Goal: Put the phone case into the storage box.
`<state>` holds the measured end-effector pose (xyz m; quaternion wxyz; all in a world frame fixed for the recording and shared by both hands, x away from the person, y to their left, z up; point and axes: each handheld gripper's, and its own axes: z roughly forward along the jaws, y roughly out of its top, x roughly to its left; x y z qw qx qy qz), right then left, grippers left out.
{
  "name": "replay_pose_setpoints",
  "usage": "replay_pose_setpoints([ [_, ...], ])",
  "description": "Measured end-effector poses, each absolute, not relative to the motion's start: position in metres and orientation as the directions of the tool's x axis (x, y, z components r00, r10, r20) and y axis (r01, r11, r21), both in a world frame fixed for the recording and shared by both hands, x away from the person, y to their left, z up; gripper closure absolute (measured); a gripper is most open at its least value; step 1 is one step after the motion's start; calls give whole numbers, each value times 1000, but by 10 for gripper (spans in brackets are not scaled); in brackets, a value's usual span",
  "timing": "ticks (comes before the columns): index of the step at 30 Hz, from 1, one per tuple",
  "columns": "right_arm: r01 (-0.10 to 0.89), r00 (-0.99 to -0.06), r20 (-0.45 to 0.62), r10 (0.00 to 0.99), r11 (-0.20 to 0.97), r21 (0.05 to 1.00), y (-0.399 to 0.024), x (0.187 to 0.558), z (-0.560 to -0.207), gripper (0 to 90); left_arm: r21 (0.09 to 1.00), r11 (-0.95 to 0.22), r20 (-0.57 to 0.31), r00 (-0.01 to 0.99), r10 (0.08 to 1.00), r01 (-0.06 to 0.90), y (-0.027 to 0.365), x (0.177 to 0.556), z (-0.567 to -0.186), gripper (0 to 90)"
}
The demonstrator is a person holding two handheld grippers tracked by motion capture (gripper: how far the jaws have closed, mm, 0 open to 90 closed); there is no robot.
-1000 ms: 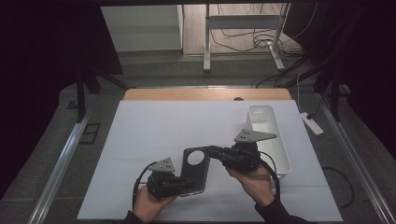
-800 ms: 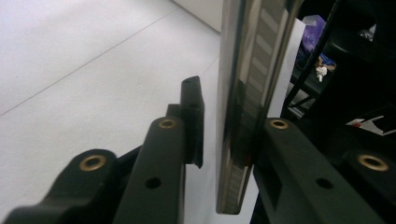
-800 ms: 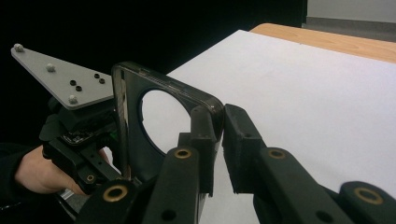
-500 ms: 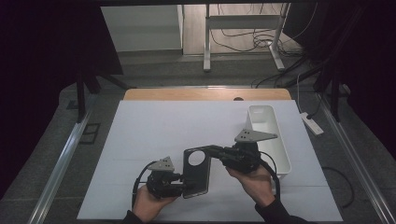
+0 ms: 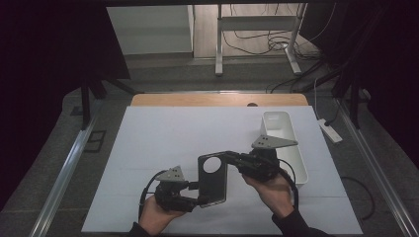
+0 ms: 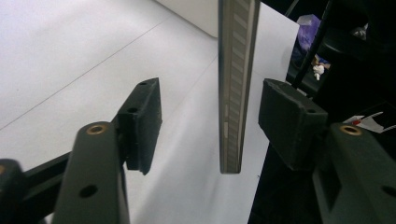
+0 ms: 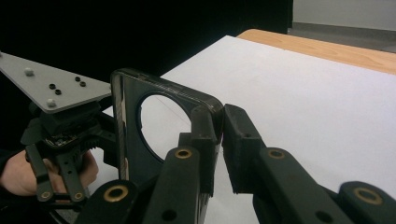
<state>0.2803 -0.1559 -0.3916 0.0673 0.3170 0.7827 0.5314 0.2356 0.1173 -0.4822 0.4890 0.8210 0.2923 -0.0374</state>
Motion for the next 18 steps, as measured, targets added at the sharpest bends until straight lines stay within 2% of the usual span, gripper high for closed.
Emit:
replay_pose_setpoints([
  [11,420,-779,213,590,238,875,-162,281,-386,828,798,-351,-310,832,460,491,126,232,-476,303],
  [18,413,-765,199,612,231,881,-170,283,-380,829,809,-343,-288,830,477,478,137,229,-474,213],
])
